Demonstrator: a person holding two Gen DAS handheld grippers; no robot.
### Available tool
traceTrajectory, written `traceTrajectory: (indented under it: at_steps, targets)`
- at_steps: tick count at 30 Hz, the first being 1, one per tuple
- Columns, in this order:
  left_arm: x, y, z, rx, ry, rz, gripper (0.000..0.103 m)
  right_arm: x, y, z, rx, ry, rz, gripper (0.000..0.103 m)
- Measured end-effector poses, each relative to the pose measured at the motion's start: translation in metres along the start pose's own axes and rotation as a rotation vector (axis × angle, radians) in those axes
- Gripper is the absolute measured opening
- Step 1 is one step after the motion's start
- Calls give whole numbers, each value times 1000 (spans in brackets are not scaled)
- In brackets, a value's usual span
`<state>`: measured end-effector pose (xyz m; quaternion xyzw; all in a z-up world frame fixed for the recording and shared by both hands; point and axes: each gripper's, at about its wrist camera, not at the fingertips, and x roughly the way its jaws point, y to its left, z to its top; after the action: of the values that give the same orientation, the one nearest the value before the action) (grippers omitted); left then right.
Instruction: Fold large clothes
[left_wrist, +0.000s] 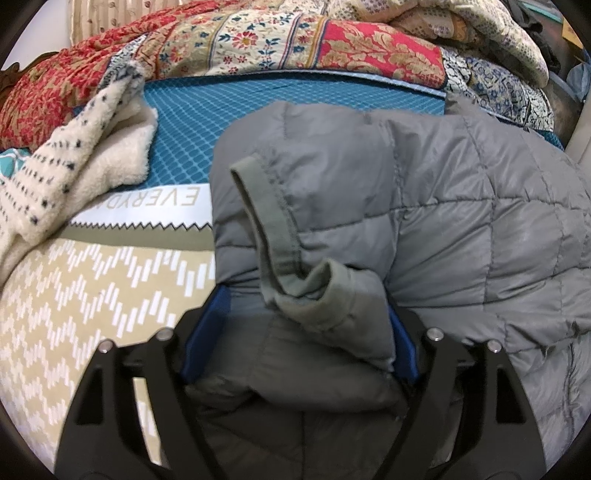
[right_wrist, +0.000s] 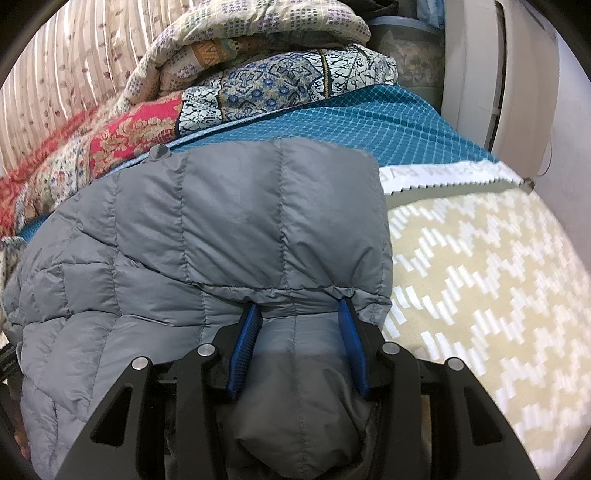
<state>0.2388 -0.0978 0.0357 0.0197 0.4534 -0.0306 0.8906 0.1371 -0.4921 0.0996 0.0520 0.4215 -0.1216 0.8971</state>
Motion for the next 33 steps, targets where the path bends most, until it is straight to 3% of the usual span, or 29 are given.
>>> traceTrajectory:
  at_steps: [2, 5, 7, 10, 11, 15, 19, 23, 26, 33]
  targets:
    - [-13, 5, 7, -14, 2, 27, 76, -31, 3, 5, 30, -91, 12, 17]
    - [-70, 32, 10, -162, -102, -63, 76, -74, 5, 4, 69, -174, 83, 3]
    - [-105, 42, 0, -175, -155, -98, 76, -104, 13, -12, 72, -187, 158, 0]
    - [-157, 50, -40, -105, -217, -122, 81, -137, 31, -56, 47, -137, 274, 0]
    - [-175, 51, -67, -58, -225, -123, 82, -148, 41, -78, 39, -111, 311, 0]
    - [-198, 51, -146, 65, -156, -117, 82, -177, 67, -143, -11, -51, 327, 0]
    - [-197, 53, -211, 89, -51, -115, 82, -174, 98, -183, -56, 49, 312, 0]
    - [-179, 59, -246, 60, 5, -83, 86, -148, 112, -189, -108, 38, 211, 0]
    - [-182, 53, -259, 72, -57, -66, 89, -130, 112, -194, -93, 23, 245, 0]
    - [-186, 49, -267, 64, -78, -69, 91, -111, 145, -182, -105, 32, 220, 0]
